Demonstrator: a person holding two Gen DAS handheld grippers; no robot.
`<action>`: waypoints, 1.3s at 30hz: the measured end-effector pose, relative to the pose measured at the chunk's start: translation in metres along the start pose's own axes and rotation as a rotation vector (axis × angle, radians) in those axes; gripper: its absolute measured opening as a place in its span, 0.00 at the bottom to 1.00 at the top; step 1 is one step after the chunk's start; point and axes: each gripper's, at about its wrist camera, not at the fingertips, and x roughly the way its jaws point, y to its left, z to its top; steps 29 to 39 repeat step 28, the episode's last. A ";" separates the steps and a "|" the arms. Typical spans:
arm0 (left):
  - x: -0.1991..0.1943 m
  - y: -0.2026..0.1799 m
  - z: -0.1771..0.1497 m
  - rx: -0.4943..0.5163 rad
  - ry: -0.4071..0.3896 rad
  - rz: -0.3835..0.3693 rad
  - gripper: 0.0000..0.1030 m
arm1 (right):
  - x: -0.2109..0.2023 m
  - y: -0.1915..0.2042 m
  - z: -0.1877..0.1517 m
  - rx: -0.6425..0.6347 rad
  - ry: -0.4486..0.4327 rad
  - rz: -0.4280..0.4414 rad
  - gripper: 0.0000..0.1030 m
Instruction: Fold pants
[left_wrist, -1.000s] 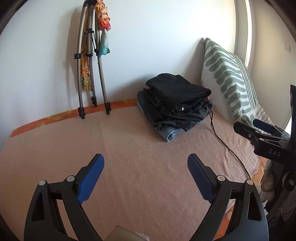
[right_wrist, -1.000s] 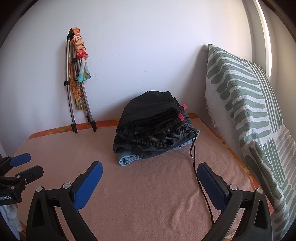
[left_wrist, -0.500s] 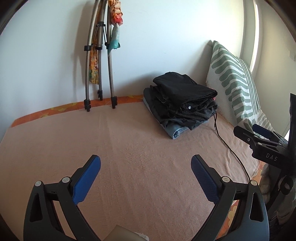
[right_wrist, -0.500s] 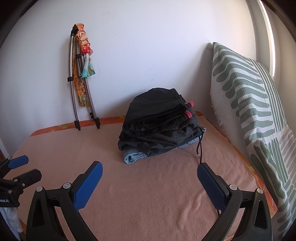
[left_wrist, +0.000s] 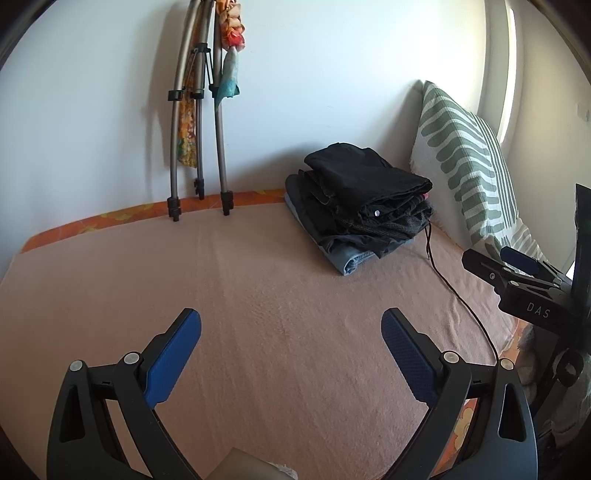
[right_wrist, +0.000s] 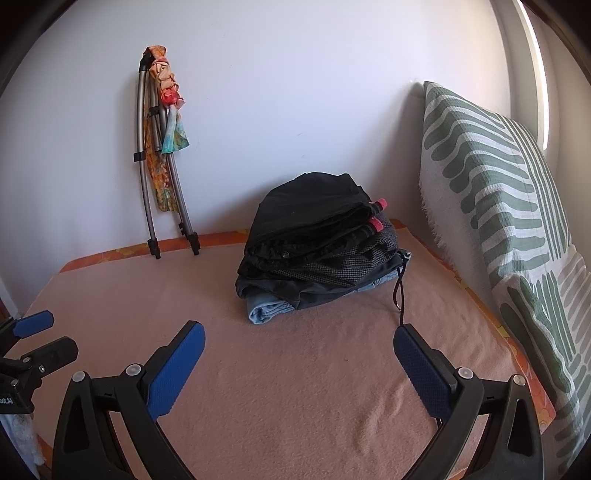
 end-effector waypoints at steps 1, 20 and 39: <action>0.000 0.000 0.000 -0.002 0.000 -0.001 0.95 | 0.000 0.000 0.000 0.000 0.000 0.000 1.00; -0.002 -0.001 -0.002 0.015 -0.004 -0.002 0.95 | 0.001 0.004 0.000 -0.006 0.008 0.005 1.00; -0.005 -0.002 -0.002 0.022 -0.017 -0.022 0.95 | 0.001 0.004 -0.001 -0.001 0.010 0.007 1.00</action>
